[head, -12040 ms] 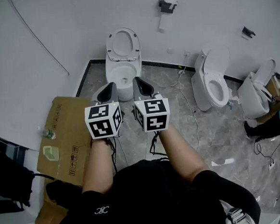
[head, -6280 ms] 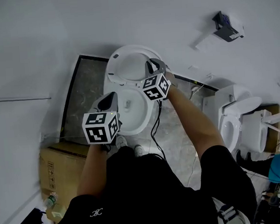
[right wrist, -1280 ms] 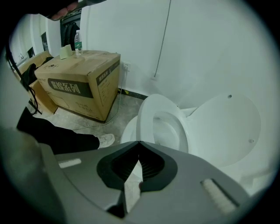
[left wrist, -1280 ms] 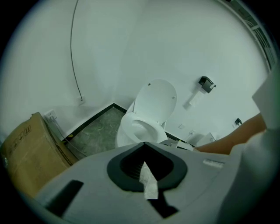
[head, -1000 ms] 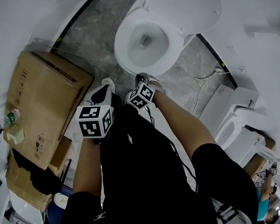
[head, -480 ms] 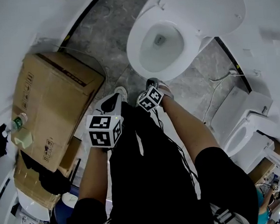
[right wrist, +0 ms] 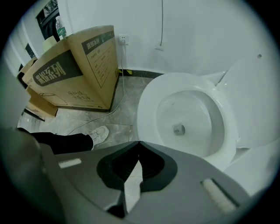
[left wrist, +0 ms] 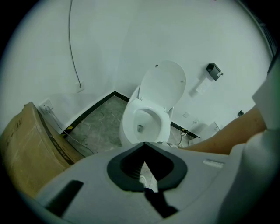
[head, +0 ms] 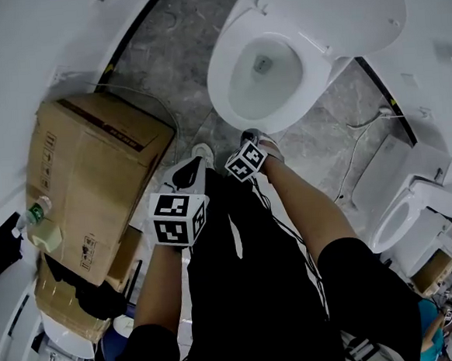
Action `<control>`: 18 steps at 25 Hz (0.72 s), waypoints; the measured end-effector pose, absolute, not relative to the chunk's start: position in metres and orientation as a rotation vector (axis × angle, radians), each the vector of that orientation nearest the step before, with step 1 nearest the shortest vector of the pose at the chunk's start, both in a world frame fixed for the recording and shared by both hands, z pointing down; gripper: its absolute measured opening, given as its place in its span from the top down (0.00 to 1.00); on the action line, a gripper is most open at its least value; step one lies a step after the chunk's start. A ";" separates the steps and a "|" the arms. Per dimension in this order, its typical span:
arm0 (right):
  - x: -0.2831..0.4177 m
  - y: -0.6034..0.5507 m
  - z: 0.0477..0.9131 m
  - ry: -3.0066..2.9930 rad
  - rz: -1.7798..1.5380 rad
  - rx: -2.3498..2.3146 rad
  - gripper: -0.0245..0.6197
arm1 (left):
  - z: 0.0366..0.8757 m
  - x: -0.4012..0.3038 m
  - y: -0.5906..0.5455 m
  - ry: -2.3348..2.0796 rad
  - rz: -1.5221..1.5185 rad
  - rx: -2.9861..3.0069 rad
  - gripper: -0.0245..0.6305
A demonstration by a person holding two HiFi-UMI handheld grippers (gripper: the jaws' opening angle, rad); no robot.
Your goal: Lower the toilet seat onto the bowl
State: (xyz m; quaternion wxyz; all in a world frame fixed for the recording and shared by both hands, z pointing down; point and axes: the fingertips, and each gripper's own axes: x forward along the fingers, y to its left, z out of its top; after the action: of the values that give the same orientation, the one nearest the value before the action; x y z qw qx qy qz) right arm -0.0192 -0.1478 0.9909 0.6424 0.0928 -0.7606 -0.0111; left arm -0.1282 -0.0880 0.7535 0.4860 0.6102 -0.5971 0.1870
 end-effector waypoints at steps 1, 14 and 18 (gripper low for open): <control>-0.020 -0.147 0.990 -1.740 -0.019 0.213 0.95 | 0.754 -0.128 -0.088 -1.454 0.456 1.485 0.95; -0.026 -0.148 0.922 -1.841 0.175 0.382 0.95 | 0.726 -0.123 -0.106 -1.462 0.462 1.533 0.95; -0.027 -0.154 0.867 -1.910 0.256 0.502 0.95 | 0.699 -0.124 -0.115 -1.474 0.459 1.575 0.95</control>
State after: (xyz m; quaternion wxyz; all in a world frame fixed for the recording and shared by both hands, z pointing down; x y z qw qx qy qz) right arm -0.0271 -0.1541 0.8674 0.5441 0.2114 -0.8047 0.1080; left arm -0.1243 -0.1150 0.6987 0.4511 0.6374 -0.5964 0.1856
